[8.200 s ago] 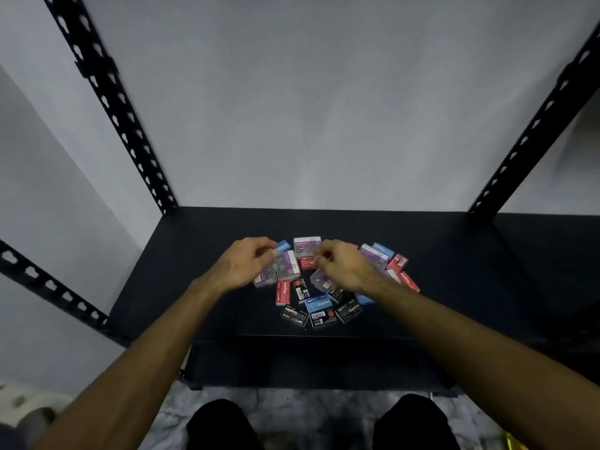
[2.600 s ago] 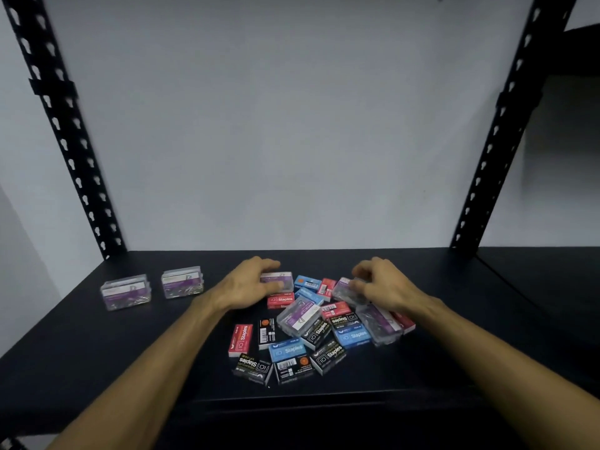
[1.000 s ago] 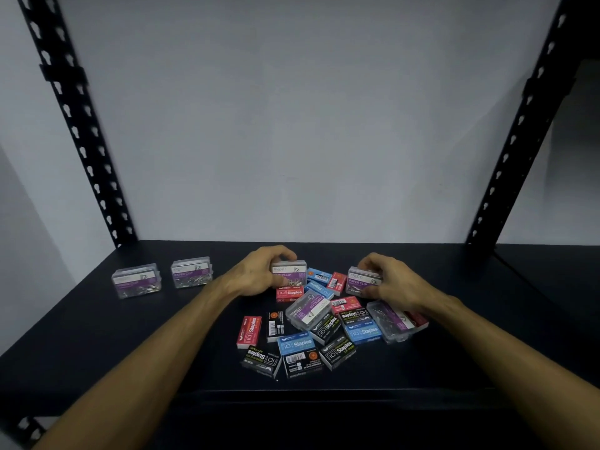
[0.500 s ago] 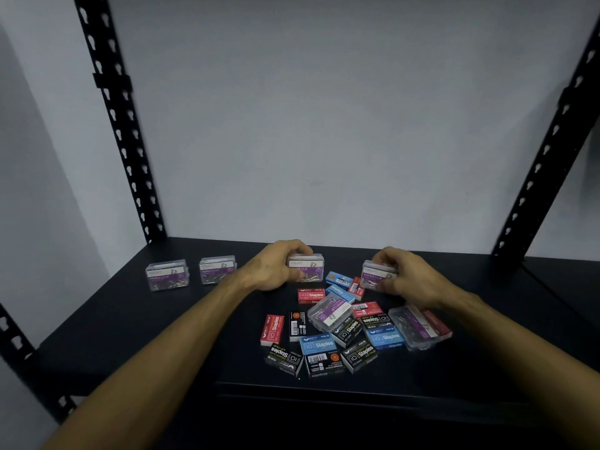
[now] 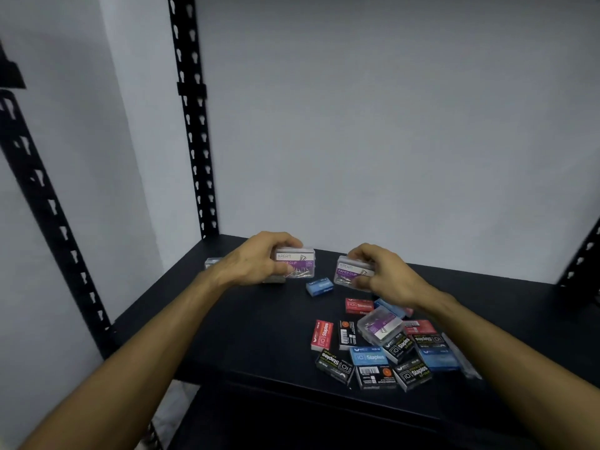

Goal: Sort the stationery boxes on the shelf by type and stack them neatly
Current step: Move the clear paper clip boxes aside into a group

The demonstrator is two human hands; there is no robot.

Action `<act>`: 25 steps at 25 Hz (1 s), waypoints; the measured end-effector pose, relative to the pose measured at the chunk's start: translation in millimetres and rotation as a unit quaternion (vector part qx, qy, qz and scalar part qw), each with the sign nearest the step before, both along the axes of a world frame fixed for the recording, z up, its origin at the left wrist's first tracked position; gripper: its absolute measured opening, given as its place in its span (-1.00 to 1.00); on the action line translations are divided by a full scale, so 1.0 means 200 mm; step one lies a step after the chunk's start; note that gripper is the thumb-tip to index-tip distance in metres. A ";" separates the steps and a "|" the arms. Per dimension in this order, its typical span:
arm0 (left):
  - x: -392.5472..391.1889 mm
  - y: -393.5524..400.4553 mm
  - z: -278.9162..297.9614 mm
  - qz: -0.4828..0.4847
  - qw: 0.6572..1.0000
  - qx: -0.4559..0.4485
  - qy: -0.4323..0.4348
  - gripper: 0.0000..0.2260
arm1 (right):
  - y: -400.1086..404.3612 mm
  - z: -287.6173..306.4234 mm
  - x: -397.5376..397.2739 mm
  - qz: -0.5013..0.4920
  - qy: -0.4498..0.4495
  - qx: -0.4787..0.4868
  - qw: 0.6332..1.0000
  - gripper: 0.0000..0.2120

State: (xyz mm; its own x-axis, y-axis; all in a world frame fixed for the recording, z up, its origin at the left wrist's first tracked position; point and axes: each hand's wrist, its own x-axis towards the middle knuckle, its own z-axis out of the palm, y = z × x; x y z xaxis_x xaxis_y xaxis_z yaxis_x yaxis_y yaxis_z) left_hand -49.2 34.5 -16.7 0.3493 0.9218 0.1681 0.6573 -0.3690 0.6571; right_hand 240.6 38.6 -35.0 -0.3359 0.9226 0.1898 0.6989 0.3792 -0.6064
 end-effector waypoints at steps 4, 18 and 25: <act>-0.20 -0.06 -0.07 0.040 0.999 -0.008 -0.030 -0.58 | 0.02 -0.02 -0.26 0.038 -0.004 0.010 0.999 -0.66; -0.59 -0.17 -0.39 0.126 0.988 -0.054 -0.072 -0.54 | 0.04 -0.21 -0.75 0.105 -0.003 -0.035 0.994 -0.67; -0.57 -0.16 -0.36 0.132 0.989 -0.033 -0.058 -0.55 | 0.07 -0.21 -0.76 0.099 -0.019 -0.024 0.995 -0.62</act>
State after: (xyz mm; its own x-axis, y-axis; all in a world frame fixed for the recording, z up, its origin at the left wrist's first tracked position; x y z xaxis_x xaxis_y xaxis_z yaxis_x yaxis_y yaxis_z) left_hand -162.9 3.4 -87.7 0.0767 0.9886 0.1298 0.6446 -0.1485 0.7500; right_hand 88.5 52.6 -76.8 -0.5180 0.8452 0.1318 0.6357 0.4834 -0.6018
